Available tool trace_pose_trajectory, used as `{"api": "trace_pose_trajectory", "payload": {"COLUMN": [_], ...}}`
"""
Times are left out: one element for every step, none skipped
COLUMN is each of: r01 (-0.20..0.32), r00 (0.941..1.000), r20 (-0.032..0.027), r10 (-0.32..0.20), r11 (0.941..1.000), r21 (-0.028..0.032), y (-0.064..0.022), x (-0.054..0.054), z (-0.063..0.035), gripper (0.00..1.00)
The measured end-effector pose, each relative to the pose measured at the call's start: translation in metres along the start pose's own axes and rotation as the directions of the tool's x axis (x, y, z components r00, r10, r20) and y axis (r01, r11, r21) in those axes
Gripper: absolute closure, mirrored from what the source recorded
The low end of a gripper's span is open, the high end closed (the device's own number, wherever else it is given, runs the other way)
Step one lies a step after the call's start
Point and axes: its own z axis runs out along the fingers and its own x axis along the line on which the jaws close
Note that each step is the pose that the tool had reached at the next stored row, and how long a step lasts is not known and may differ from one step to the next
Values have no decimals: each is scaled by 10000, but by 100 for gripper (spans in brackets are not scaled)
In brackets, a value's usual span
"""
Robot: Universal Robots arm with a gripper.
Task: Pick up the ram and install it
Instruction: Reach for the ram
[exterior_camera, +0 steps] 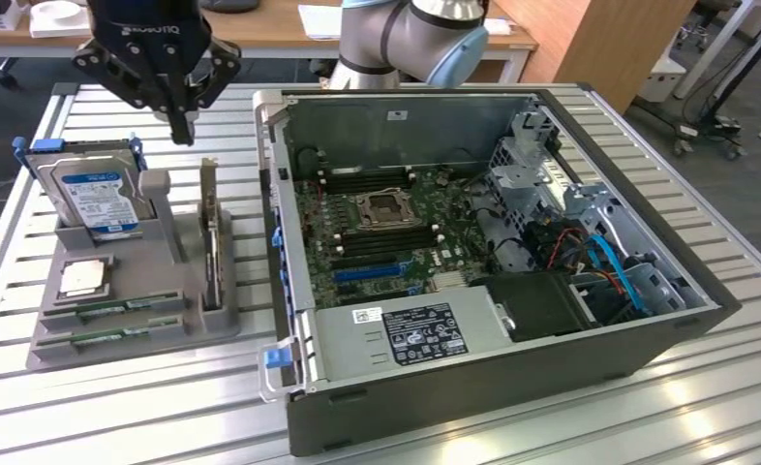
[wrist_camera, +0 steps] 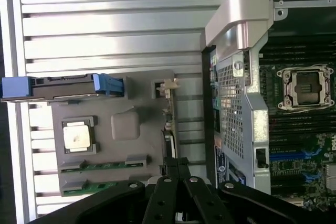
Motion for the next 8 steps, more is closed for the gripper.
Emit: {"api": "trace_pose_trajectory", "payload": {"r01": [0,-1,0,-1,0,0,0,0], "r00": [10000,10000,10000,10000,10000,10000,10000,10000], "r20": [0,-1,-1,-2,-3,-4,-5,-5], "r10": [0,1,0,1,0,0,0,0], "r11": [10000,10000,10000,10000,10000,10000,10000,10000], "r21": [0,1,0,1,1,1,0,1], "y": [-2,-3,-5,-7,-9,-10,-12,-13], "x": [23,46,68,90,110,131,153,172], "z": [1,1,2,3,3,4,5,6], "gripper": [90,90,90,90,90,90,90,90]}}
